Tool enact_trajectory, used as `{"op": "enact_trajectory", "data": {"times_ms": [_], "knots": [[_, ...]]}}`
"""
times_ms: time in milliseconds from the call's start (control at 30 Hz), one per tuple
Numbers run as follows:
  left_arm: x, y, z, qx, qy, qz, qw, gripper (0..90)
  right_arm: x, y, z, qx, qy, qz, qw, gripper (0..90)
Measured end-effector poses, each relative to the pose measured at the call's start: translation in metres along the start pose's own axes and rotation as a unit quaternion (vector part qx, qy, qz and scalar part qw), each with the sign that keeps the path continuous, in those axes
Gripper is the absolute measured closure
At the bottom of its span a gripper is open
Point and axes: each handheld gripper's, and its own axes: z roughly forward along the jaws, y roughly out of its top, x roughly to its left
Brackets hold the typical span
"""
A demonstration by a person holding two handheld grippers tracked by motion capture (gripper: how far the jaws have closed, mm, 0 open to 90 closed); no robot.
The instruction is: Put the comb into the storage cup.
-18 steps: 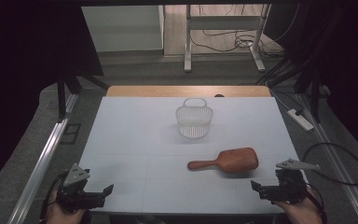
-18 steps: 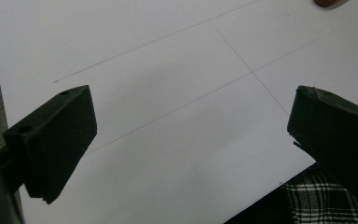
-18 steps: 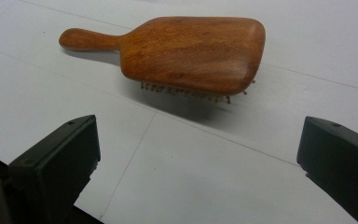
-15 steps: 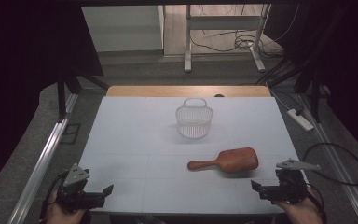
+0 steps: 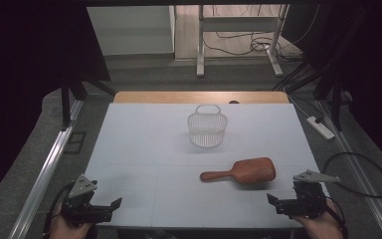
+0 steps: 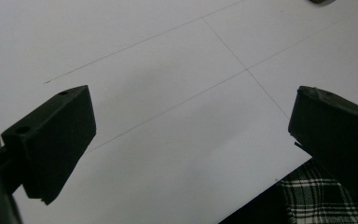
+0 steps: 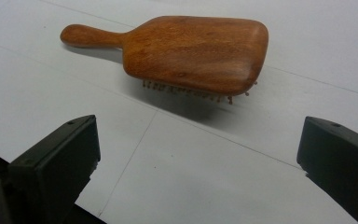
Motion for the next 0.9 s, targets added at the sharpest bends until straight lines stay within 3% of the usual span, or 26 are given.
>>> {"op": "enact_trajectory", "data": {"times_ms": [300, 533, 900], "knots": [[0.0, 0.0, 0.0, 0.001, 0.001, 0.002, 1.0, 1.7, 0.002, 0.0, 0.0, -0.002, 0.002, -0.008, 1.0, 0.0], [-0.001, 0.0, 0.0, 0.002, 0.0, 0.007, 1.0, 1.6, 0.002, 0.006, -0.003, -0.009, 0.023, -0.012, 0.9996, 0.0], [-0.001, 0.0, 0.0, 0.002, -0.001, 0.007, 1.0, 1.6, 0.002, 0.016, -0.001, -0.01, 0.026, -0.035, 0.999, 0.0]]}}
